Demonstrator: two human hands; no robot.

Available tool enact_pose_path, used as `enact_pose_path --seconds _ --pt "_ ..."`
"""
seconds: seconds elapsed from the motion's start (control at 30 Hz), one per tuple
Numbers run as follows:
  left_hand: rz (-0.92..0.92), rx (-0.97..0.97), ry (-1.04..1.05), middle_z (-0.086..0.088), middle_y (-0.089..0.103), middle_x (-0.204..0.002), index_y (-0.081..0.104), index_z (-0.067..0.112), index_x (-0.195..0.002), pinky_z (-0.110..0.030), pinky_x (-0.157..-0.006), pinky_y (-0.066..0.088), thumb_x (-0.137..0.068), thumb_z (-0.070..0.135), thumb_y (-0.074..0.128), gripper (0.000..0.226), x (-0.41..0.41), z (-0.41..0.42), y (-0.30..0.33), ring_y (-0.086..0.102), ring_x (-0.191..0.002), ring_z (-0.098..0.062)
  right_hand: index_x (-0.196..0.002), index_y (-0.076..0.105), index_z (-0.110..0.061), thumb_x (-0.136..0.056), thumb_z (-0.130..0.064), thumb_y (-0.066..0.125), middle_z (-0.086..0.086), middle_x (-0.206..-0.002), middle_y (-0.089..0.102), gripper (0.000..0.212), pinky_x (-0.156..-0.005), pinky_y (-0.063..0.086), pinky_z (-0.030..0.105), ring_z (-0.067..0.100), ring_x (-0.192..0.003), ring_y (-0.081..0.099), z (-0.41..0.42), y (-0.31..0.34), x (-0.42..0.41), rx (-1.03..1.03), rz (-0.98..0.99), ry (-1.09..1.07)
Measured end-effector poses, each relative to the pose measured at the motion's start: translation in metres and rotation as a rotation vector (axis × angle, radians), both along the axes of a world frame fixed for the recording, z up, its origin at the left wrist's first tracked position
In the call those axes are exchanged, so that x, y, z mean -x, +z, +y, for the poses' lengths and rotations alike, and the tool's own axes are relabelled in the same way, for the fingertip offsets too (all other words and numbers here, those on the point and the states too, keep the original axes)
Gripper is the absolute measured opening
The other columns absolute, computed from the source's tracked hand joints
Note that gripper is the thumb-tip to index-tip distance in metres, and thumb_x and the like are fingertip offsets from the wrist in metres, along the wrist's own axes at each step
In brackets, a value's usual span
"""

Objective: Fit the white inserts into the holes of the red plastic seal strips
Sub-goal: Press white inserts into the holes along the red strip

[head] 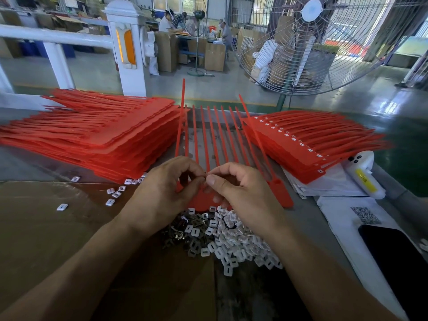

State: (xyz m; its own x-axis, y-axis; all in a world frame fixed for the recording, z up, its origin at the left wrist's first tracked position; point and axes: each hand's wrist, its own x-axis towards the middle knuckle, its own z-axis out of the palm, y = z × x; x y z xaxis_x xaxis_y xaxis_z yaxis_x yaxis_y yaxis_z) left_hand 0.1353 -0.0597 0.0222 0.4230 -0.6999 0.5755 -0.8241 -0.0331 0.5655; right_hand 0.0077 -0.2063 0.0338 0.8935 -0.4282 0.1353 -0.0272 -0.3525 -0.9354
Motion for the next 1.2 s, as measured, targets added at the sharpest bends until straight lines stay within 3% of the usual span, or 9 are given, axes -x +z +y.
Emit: enact_pose_path --seconds 0.17,0.33,0.5,0.6,0.73,1.0,1.2 --pt "0.005 0.000 0.014 0.015 0.065 -0.089 0.066 0.032 -0.094 -0.012 -0.068 0.044 -0.091 0.028 0.068 0.005 0.002 -0.001 -0.002 0.063 -0.085 -0.012 -0.095 0.073 -0.029 -0.101 -0.027 0.066 -0.016 -0.075 0.071 0.009 -0.060 0.049 0.010 0.000 -0.068 0.068 -0.001 -0.002 -0.002 0.033 -0.002 -0.032" --pt "-0.104 0.006 0.056 0.015 0.061 -0.093 0.068 0.023 -0.099 -0.011 -0.071 0.044 -0.088 0.030 0.070 0.013 0.005 -0.001 0.000 0.059 -0.085 -0.007 -0.097 0.074 -0.026 -0.102 -0.028 0.064 -0.016 -0.069 0.069 0.011 -0.060 0.047 0.009 -0.003 -0.063 0.065 -0.001 -0.004 -0.003 -0.045 -0.002 -0.017" --pt "-0.171 -0.017 0.101 0.019 0.059 -0.092 0.068 0.027 -0.098 -0.016 -0.071 0.044 -0.090 0.032 0.068 0.009 -0.001 0.002 0.001 0.057 -0.086 -0.004 -0.106 0.075 -0.030 -0.103 -0.035 0.061 -0.016 -0.091 0.076 0.015 -0.068 0.048 0.005 -0.004 -0.083 0.070 -0.002 -0.004 -0.003 0.045 0.016 -0.052" --pt "-0.088 -0.055 0.260 0.017 0.062 -0.090 0.070 0.028 -0.095 -0.022 -0.070 0.048 -0.088 0.025 0.074 0.008 -0.017 0.006 -0.003 0.058 -0.084 -0.003 -0.117 0.073 -0.029 -0.104 -0.036 0.058 -0.018 -0.098 0.073 0.021 -0.071 0.046 0.001 -0.009 -0.093 0.065 -0.003 -0.006 -0.003 0.276 0.088 -0.066" --pt "0.082 -0.188 0.397 0.016 0.064 -0.085 0.072 0.032 -0.089 -0.029 -0.069 0.053 -0.088 0.029 0.075 0.005 -0.033 0.013 -0.009 0.060 -0.078 0.000 -0.118 0.073 -0.029 -0.103 -0.033 0.060 -0.022 -0.103 0.069 0.019 -0.070 0.043 -0.001 -0.014 -0.092 0.061 -0.005 -0.011 -0.002 0.463 0.189 -0.028" --pt "0.145 -0.307 0.431 0.020 0.071 -0.085 0.075 0.034 -0.091 -0.037 -0.080 0.058 -0.089 0.026 0.074 0.008 -0.031 0.014 -0.009 0.066 -0.083 -0.001 -0.115 0.073 -0.032 -0.101 -0.040 0.062 -0.019 -0.112 0.071 0.019 -0.081 0.045 0.014 -0.004 -0.100 0.063 -0.007 -0.011 -0.003 0.480 0.216 -0.043" --pt "0.172 -0.308 0.413 0.021 0.072 -0.085 0.077 0.033 -0.091 -0.035 -0.082 0.058 -0.088 0.022 0.075 0.012 -0.031 0.014 -0.010 0.067 -0.082 0.001 -0.110 0.073 -0.034 -0.101 -0.040 0.063 -0.023 -0.104 0.070 0.015 -0.076 0.041 0.011 -0.009 -0.095 0.060 -0.010 -0.011 -0.001 0.465 0.228 -0.046"
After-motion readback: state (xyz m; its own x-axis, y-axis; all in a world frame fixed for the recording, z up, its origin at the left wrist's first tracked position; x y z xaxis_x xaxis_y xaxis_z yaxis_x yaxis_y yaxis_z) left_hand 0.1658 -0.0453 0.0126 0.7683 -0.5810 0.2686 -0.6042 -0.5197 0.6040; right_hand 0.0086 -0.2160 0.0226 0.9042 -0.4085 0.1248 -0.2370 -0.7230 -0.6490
